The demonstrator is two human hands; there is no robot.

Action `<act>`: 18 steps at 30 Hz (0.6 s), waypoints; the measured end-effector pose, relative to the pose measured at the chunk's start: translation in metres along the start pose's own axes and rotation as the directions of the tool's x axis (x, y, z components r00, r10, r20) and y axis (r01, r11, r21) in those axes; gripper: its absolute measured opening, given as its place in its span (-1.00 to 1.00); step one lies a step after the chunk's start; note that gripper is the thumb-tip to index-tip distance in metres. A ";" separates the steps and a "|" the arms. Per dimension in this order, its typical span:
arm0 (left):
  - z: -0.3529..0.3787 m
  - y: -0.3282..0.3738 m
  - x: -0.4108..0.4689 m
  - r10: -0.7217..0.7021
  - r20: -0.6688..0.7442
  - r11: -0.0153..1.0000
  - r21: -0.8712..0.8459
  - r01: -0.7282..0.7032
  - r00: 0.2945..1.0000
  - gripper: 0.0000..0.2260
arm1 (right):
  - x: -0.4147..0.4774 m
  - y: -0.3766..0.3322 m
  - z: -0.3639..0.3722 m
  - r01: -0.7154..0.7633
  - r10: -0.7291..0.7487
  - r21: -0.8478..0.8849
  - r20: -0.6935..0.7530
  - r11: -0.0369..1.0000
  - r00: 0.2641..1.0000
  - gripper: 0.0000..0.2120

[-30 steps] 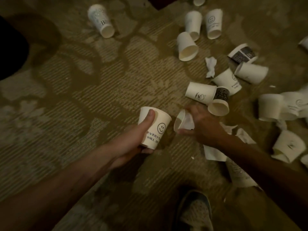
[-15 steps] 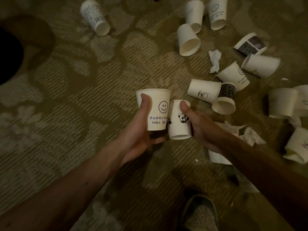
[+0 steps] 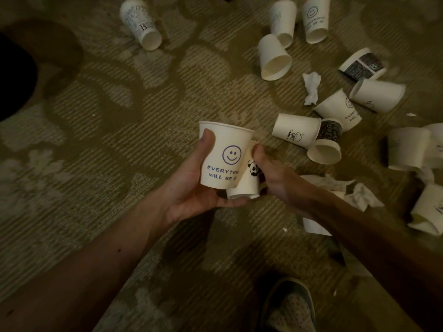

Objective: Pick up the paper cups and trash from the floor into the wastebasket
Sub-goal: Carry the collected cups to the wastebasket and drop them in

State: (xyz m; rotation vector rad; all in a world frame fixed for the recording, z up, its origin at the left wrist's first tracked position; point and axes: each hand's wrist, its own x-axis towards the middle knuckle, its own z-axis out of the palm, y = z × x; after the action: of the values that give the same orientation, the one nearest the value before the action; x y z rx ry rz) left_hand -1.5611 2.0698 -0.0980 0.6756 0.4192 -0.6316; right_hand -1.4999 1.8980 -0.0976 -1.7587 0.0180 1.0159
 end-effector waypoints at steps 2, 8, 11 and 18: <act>0.000 0.000 0.000 -0.005 -0.051 1.000 0.014 0.005 0.999 -0.28 | 0.001 0.002 -0.003 -0.005 0.004 -0.030 -0.011 1.000 1.000 -0.47; -0.001 0.003 0.000 -0.011 -0.101 0.998 0.068 0.018 0.995 -0.34 | 0.000 0.005 -0.008 0.043 -0.041 0.048 -0.033 0.998 0.999 -0.62; 0.000 0.005 0.002 -0.015 -0.083 0.998 0.061 0.020 0.996 -0.35 | -0.001 0.000 -0.014 0.037 -0.036 0.017 -0.056 0.999 0.998 -0.62; 0.006 0.010 0.015 0.006 -0.110 0.999 0.047 0.000 0.994 -0.39 | 0.017 -0.014 -0.058 0.278 -0.485 -0.539 -0.291 0.795 0.825 -0.69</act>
State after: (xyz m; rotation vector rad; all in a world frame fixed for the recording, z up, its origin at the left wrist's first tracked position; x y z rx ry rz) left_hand -1.5428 2.0655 -0.0971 0.7582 0.5067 -0.6046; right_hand -1.4465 1.8661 -0.0923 -2.2845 -0.3482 0.3278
